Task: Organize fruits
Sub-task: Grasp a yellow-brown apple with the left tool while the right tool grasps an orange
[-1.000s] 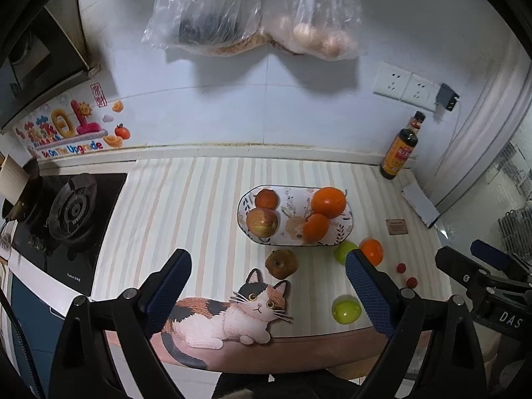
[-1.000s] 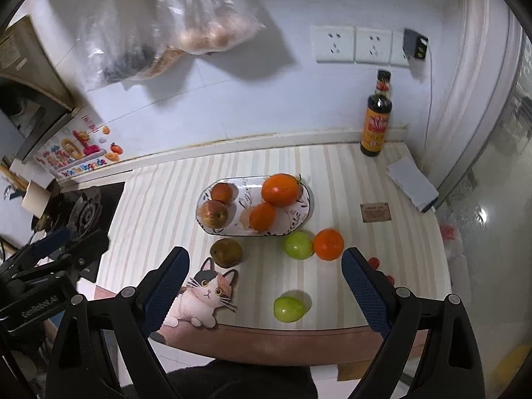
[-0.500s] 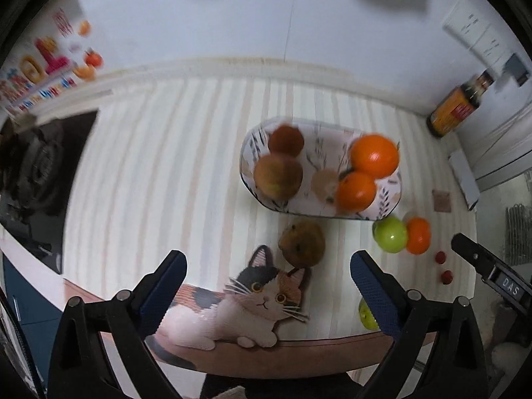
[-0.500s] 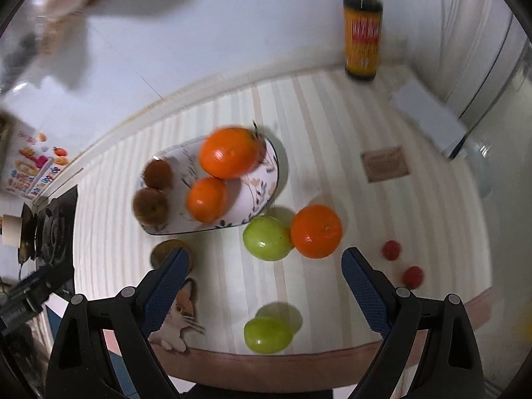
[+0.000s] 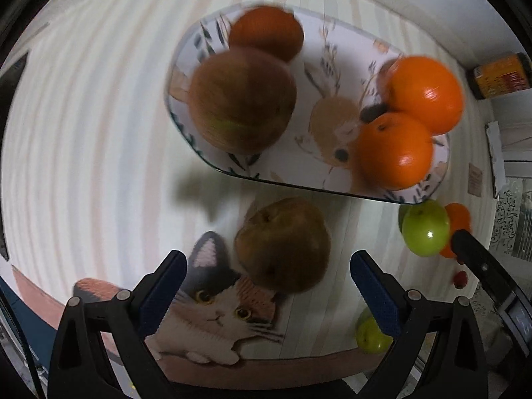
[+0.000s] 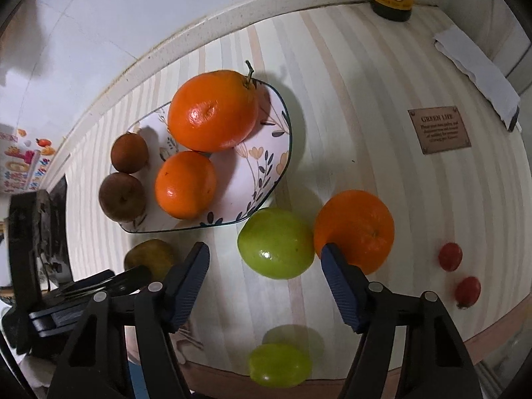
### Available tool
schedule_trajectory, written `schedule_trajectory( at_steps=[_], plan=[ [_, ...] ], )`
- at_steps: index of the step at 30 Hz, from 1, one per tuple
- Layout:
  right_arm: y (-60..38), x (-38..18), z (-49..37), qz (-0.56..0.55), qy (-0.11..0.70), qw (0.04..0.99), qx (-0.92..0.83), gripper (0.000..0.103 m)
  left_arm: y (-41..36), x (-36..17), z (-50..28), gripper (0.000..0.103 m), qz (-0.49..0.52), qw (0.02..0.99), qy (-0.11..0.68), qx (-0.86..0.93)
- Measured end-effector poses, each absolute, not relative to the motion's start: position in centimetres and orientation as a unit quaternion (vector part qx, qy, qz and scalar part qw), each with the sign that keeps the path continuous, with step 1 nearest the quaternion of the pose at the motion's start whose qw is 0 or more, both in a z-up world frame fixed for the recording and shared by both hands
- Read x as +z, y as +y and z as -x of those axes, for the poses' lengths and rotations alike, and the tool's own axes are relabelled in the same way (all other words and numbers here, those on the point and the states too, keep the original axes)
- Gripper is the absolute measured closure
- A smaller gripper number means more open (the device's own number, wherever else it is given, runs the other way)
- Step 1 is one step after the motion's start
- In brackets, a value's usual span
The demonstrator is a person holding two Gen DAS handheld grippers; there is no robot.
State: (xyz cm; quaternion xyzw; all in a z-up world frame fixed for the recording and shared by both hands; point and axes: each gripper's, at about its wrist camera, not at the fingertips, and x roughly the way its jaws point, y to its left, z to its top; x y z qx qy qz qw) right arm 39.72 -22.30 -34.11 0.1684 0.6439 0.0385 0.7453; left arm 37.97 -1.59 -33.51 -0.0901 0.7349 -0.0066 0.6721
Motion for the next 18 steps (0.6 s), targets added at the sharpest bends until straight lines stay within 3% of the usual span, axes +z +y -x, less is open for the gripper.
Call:
schedule_trajectory(
  at_steps=[2, 4, 5, 6, 10, 18],
  plan=[
    [-21.9, -34.2, -40.1, -0.156, 0.646, 0.746, 0.039, 0.031, -1.9, -34.3, -38.2, 0.004, 0.090, 0.671, 0.736, -0.008],
    [-21.9, -33.5, -40.3, -0.144, 0.640, 0.754, 0.036, 0.031, -2.1, -34.6, -38.3, 0.022, 0.088, 0.677, 0.730, -0.012],
    [-22.1, -33.1, -40.3, -0.139, 0.635, 0.759, 0.032, 0.031, -2.2, -34.6, -38.3, 0.036, 0.091, 0.678, 0.729, -0.015],
    [-22.6, -32.6, -40.3, -0.135, 0.628, 0.766, 0.023, 0.031, -2.3, -34.6, -38.3, 0.038, 0.098, 0.681, 0.725, -0.021],
    [-25.2, -33.0, -40.7, -0.144, 0.630, 0.763, -0.007, 0.031, -2.6, -34.2, -37.6, 0.039, 0.081, 0.694, 0.715, -0.022],
    [-29.1, -37.5, -41.1, -0.267, 0.661, 0.701, -0.022, 0.031, -0.3, -34.1, -35.1, 0.039, 0.089, 0.687, 0.721, -0.009]
  ],
)
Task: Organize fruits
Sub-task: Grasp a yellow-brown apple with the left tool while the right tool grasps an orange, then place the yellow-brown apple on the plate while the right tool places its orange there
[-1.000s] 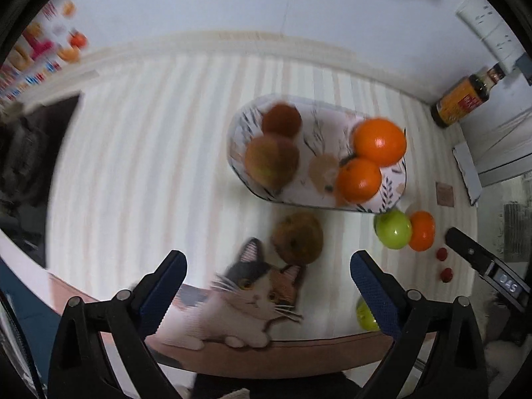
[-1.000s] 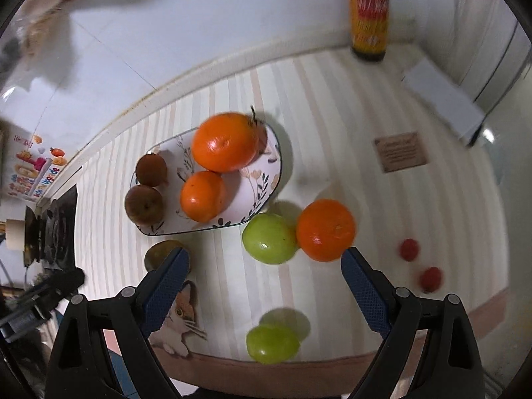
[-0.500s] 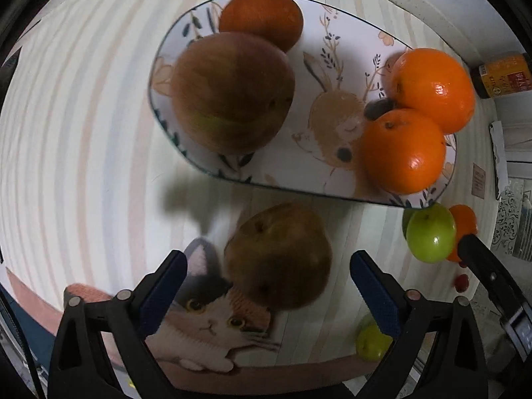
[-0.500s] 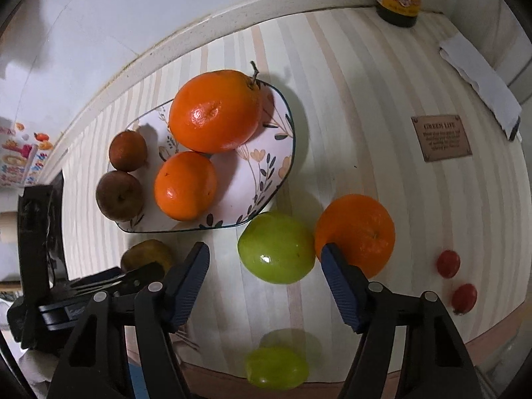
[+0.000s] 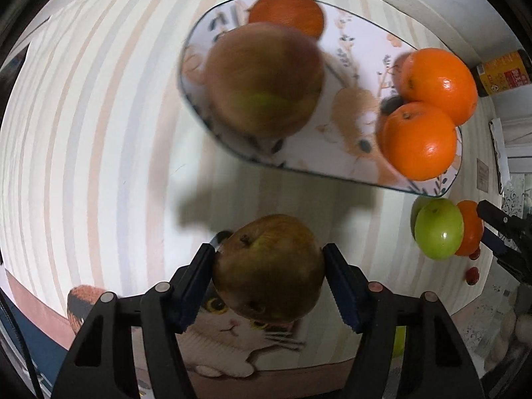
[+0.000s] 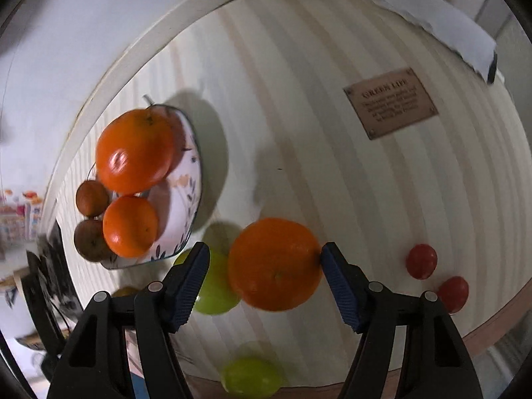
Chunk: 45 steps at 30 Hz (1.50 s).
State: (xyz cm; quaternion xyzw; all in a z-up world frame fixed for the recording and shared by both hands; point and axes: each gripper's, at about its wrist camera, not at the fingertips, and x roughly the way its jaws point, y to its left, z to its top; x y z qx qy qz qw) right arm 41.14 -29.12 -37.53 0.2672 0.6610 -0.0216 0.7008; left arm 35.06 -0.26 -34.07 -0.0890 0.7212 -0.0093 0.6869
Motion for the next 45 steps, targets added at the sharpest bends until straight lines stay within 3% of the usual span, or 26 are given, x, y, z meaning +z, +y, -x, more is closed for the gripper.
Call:
schedule_trajectory(
  at_steps=[3, 14, 30, 39, 45],
  plan=[
    [-28.9, -38.5, -41.0, -0.267, 0.677, 0.686, -0.018, 0.037, 0.6, -34.1, -34.4, 0.039, 0.098, 0.685, 0.722, -0.008],
    [-27.3, -37.6, -39.7, -0.219, 0.676, 0.704, -0.005, 0.038, 1.3, -33.9, -35.6, 0.039, 0.093, 0.687, 0.721, -0.007],
    [-27.6, -38.6, -39.6, -0.236, 0.683, 0.691, -0.011, 0.036, 0.8, -33.1, -35.9, 0.039, 0.096, 0.683, 0.724, -0.012],
    [-28.3, -35.9, -39.0, -0.273, 0.639, 0.719, -0.015, 0.037, 0.6, -28.1, -36.1, 0.039, 0.113, 0.698, 0.705, -0.051],
    [-26.3, -33.2, -42.1, -0.295, 0.604, 0.740, 0.014, 0.037, -1.0, -23.2, -40.7, 0.039, 0.128, 0.718, 0.678, -0.095]
  ],
)
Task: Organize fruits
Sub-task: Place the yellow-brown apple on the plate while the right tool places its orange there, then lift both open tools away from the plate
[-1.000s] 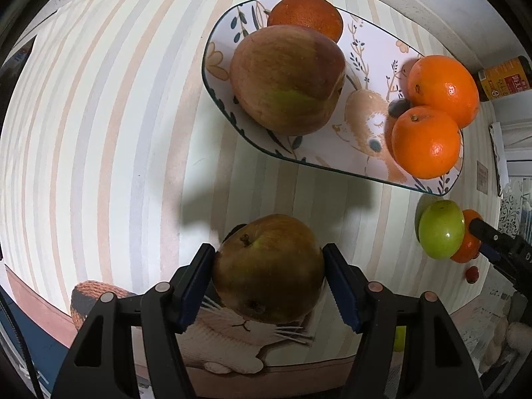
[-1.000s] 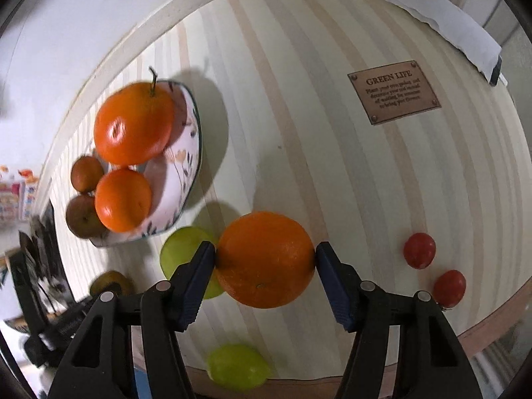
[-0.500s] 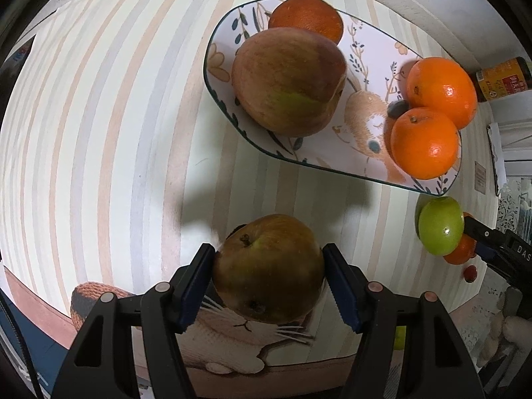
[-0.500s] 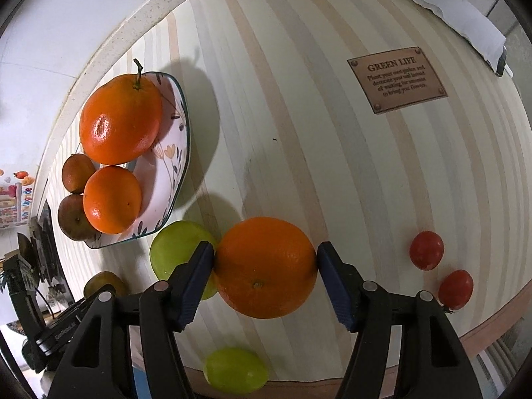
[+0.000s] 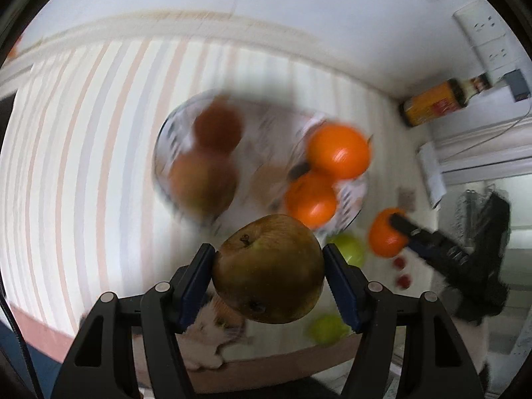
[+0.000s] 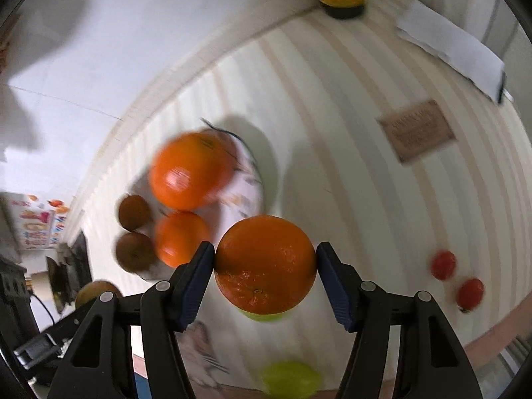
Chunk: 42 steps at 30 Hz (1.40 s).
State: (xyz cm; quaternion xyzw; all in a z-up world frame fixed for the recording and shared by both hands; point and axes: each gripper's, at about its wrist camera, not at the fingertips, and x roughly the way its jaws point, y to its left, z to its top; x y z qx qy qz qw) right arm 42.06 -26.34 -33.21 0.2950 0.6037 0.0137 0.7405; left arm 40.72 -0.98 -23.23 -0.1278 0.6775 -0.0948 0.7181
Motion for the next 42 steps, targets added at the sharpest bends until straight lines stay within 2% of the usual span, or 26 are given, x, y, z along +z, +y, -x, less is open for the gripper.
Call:
schedule_trajectory(
  at_steps=[6, 14, 17, 18, 19, 20, 21, 24, 30, 42],
  plan=[
    [-25.7, -34.9, -44.2, -0.353, 0.597, 0.720, 0.010, 0.037, -2.5, -23.9, -47.6, 0.039, 0.102, 0.725, 0.675, -0.088],
    [-26.6, -36.7, -44.3, -0.422, 0.593, 0.686, 0.005, 0.035, -3.8, -29.3, -52.3, 0.038, 0.082, 0.680, 0.724, -0.080],
    [-26.9, -36.2, -44.5, -0.428, 0.591, 0.684, 0.013, 0.024, -4.3, -30.6, -52.5, 0.038, 0.075, 0.667, 0.736, -0.081],
    [-26.9, -35.9, -44.6, -0.421, 0.591, 0.688, 0.013, 0.017, -4.6, -30.8, -52.5, 0.035, 0.070, 0.667, 0.737, -0.081],
    [-26.8, -35.5, -44.8, -0.411, 0.593, 0.693, 0.013, 0.016, -4.8, -30.7, -52.4, 0.030, 0.071, 0.671, 0.733, -0.087],
    [-26.7, -35.2, -44.9, -0.401, 0.595, 0.697, 0.013, 0.016, -4.8, -30.5, -52.3, 0.017, 0.072, 0.674, 0.730, -0.090],
    [-26.5, -35.0, -45.1, -0.391, 0.598, 0.700, 0.012, 0.015, -4.9, -30.3, -52.3, 0.011, 0.069, 0.678, 0.726, -0.090],
    [-25.9, -33.7, -45.2, -0.338, 0.611, 0.716, 0.007, 0.009, -4.5, -29.3, -51.7, 0.009, 0.061, 0.693, 0.713, -0.084],
    [-23.5, -30.4, -44.6, -0.194, 0.618, 0.762, -0.009, 0.009, -2.7, -27.2, -48.7, 0.009, 0.029, 0.733, 0.678, -0.053],
    [-19.1, -24.3, -38.7, -0.068, 0.585, 0.808, 0.009, 0.009, 0.5, -21.6, -38.3, 0.009, -0.017, 0.799, 0.602, -0.005]
  ],
)
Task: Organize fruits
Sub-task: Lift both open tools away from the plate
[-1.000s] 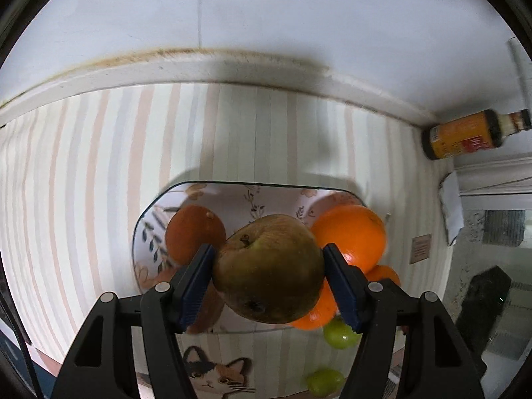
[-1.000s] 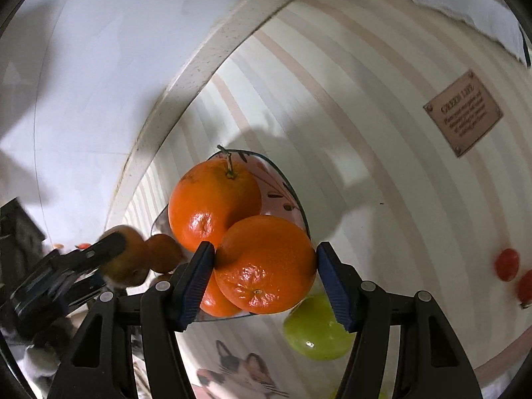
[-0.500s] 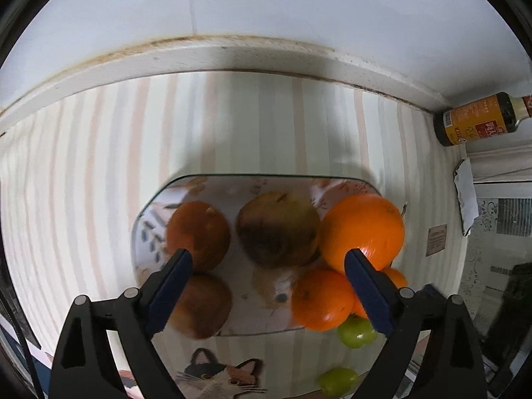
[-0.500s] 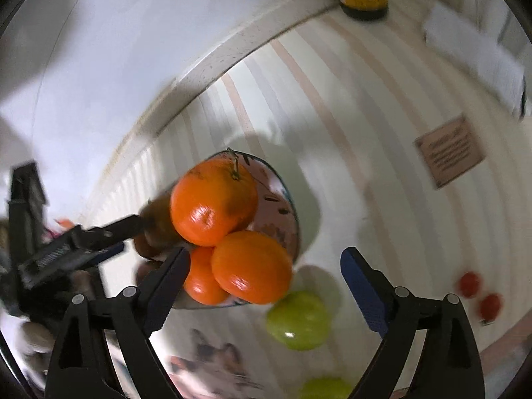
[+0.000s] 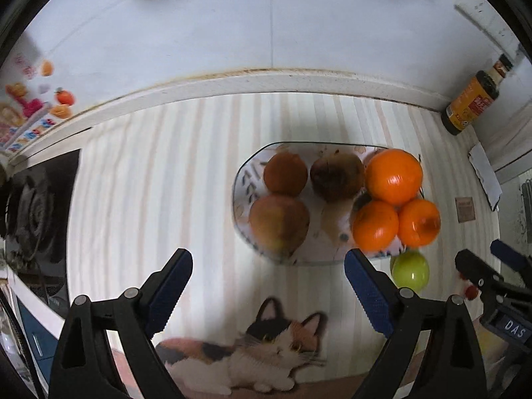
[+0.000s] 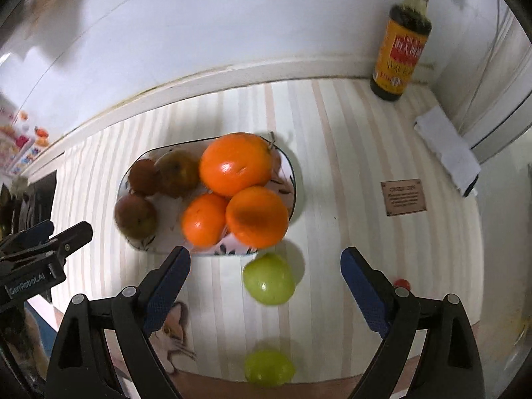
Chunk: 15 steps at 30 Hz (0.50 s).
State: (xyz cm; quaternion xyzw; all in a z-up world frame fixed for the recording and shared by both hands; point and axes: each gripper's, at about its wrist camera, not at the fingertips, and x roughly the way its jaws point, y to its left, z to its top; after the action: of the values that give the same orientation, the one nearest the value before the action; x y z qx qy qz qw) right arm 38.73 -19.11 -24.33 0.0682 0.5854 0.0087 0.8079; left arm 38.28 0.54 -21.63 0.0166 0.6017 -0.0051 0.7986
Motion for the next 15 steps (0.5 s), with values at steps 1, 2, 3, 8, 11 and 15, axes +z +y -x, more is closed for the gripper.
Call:
schedule_trajectory(
  at_steps=[1, 2, 3, 8, 11, 15],
  plan=[
    [-18.9, -23.6, -37.9, -0.064, 0.580, 0.812, 0.010, 0.009, 0.7, -20.9, -37.3, 0.009, -0.015, 0.803, 0.595, -0.004],
    [-18.7, -23.1, -37.5, -0.061, 0.576, 0.815, 0.010, 0.009, 0.9, -20.3, -36.5, 0.009, -0.014, 0.807, 0.590, -0.001],
    [-18.5, -22.2, -36.8, -0.056, 0.571, 0.819, 0.011, 0.009, 1.1, -19.6, -35.6, 0.009, -0.014, 0.812, 0.584, -0.001],
    [-17.6, -18.4, -33.6, -0.040, 0.544, 0.838, 0.023, 0.009, 1.4, -16.3, -32.3, 0.009, -0.006, 0.828, 0.561, -0.006],
    [-17.1, -15.8, -31.6, -0.035, 0.527, 0.849, 0.030, 0.009, 1.6, -14.1, -30.5, 0.009, 0.002, 0.838, 0.546, -0.007],
    [-16.4, -12.5, -28.8, -0.029, 0.502, 0.863, 0.038, 0.009, 2.0, -11.7, -28.5, 0.009, 0.018, 0.847, 0.531, -0.011]
  ],
)
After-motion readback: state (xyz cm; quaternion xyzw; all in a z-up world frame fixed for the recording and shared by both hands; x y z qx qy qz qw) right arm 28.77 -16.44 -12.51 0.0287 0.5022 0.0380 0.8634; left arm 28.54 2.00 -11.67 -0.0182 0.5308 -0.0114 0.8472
